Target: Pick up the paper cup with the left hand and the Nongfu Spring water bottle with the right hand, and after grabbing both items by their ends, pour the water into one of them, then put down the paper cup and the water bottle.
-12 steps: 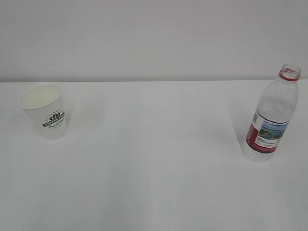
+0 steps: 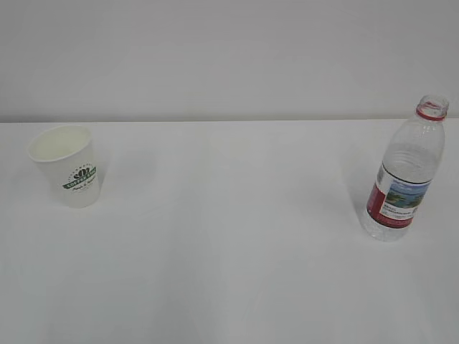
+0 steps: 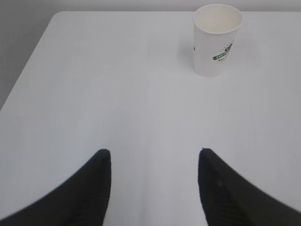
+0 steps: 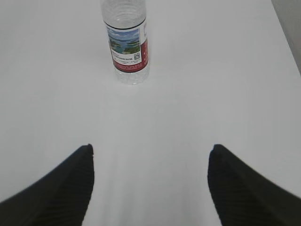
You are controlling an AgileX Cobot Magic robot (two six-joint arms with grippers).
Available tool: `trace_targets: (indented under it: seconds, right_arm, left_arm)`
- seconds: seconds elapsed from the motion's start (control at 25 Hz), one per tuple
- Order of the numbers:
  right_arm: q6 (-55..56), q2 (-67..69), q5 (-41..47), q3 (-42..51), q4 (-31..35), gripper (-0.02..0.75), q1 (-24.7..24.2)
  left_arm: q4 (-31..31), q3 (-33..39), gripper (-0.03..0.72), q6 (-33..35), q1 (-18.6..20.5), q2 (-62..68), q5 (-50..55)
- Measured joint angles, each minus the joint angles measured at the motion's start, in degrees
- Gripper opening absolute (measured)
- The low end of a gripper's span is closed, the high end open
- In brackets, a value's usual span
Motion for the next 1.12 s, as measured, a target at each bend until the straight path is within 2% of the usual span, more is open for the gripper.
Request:
trace_targets:
  seconds: [0.84,1.12]
  right_arm:
    - [0.0,0.0,0.0,0.0,0.0,0.568,0.0]
    - [0.0,0.0,0.0,0.0,0.0,0.568,0.0]
  left_arm:
    - [0.1,0.0,0.416,0.0,0.0,0.0,0.0]
    - [2.3,0.0,0.415,0.0,0.0,0.0,-0.2]
